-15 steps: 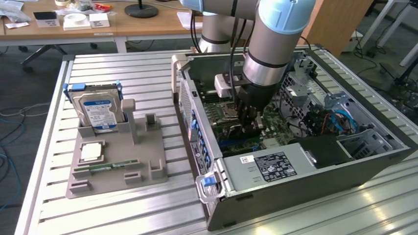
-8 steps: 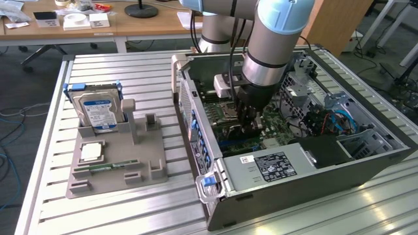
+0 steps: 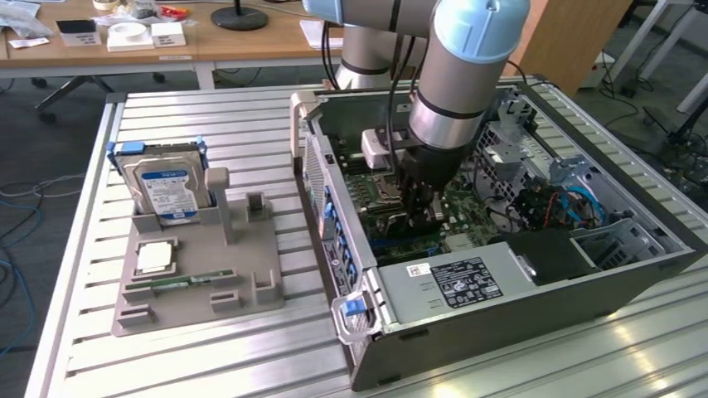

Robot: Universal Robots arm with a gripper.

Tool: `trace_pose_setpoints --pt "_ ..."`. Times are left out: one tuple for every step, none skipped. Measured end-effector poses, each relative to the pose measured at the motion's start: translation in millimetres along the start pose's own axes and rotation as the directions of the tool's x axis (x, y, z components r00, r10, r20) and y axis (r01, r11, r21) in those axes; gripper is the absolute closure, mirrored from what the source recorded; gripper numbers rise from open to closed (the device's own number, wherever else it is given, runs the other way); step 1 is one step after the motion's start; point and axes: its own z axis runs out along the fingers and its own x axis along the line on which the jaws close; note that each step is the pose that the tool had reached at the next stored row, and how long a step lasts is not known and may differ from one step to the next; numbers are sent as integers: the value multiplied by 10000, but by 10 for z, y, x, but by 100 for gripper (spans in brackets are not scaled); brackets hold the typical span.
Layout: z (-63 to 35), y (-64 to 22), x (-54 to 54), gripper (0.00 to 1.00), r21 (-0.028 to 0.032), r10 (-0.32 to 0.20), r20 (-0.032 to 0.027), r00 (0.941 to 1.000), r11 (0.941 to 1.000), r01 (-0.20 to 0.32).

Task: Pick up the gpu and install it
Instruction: 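Insert the gpu into the slot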

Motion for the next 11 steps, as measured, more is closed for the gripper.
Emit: trace_pose_setpoints --pt "2 0 0 73 0 0 0 10000 10000 0" --pt "9 0 1 73 1 0 -3 10000 10000 0" --pt "20 0 2 73 5 -1 -6 10000 10000 1" --pt "27 0 2 73 9 -2 -3 10000 10000 2" --pt "27 0 2 73 9 -2 -2 10000 10000 2" --pt "28 1 2 73 10 -1 -1 10000 10000 1" --pt "29 1 2 73 10 -1 0 10000 10000 1" --pt "29 1 2 73 10 0 0 10000 10000 0" --pt "32 2 2 73 10 -1 1 10000 10000 1" --pt "39 7 2 73 12 1 3 10000 10000 -1" --pt "42 14 3 73 15 -1 1 10000 10000 1"
